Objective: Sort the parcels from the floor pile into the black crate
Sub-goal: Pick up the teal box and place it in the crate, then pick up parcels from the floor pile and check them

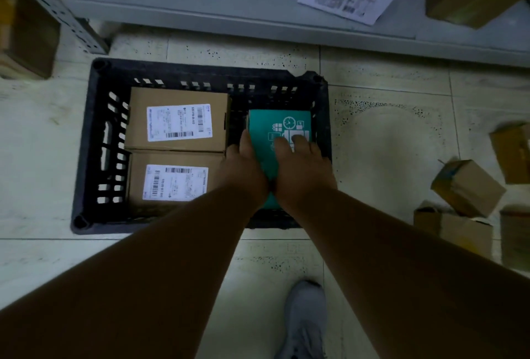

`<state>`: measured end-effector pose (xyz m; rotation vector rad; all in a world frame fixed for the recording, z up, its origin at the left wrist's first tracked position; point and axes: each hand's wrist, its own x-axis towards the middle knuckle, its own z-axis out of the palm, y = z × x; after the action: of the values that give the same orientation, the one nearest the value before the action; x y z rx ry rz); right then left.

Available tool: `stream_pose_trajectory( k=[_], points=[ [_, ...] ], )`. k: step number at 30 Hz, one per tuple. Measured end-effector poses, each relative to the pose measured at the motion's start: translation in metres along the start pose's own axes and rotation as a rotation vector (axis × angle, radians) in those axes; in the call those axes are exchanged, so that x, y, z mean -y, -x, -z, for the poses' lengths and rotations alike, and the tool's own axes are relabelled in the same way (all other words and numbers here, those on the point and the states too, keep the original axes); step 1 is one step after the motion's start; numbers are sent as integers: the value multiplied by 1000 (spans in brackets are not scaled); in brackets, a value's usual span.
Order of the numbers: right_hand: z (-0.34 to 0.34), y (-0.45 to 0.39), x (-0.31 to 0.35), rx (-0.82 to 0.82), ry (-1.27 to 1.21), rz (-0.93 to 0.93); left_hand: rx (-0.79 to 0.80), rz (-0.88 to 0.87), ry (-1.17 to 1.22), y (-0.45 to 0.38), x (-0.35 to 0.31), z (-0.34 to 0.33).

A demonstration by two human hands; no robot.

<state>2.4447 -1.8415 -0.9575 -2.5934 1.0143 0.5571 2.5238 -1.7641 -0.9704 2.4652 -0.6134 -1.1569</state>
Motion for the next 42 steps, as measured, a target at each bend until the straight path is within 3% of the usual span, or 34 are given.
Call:
stream_pose_trajectory(
  k=[5, 9, 17, 22, 26, 34, 42],
  points=[
    [63, 45, 3, -120, -73, -4, -160, -212, -71, 70, -33, 39],
    [126, 92, -9, -230, -140, -39, -236, -225, -90, 132, -80, 67],
    [235, 187, -96, -433, -257, -168, -299, -396, -154, 236, -202, 73],
    [236, 205, -139, -507, -290, -290, -245, -602, -191, 244, -249, 49],
    [232, 223, -164, -543, -345, -467, -105, -661, -255, 243, -271, 35],
    [240, 266, -199, -617, -576, -754, -55, -814, -339, 258, -325, 27],
    [199, 275, -297, -549, -690, -834, 66, -823, -430, 246, -379, -81]
  ],
)
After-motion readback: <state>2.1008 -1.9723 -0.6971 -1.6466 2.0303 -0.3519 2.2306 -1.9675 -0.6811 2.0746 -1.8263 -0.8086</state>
